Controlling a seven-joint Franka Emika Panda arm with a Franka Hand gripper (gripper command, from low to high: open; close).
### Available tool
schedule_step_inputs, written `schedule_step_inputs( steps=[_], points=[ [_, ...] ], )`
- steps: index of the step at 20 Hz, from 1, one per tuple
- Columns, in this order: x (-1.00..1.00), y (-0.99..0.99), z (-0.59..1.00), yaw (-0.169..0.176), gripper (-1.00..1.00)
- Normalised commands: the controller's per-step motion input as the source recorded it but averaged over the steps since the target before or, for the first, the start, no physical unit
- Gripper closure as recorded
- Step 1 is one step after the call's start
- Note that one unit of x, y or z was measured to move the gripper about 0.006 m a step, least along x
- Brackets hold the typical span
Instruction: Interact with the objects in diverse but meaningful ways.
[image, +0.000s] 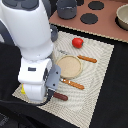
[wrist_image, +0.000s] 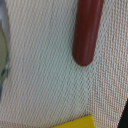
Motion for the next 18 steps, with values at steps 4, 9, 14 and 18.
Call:
schedule_step_inputs(
  steps=[4, 9, 14, 18],
  points=[
    [0.29, -0.15, -0.03, 0.000, -1.00],
    [0.38, -0.18, -0.02, -0.016, -1.00],
    [0.56, -0.15, 0.13, -0.052, -1.00],
    [0.51, -0.25, 0.05, -0.055, -1.00]
  ],
)
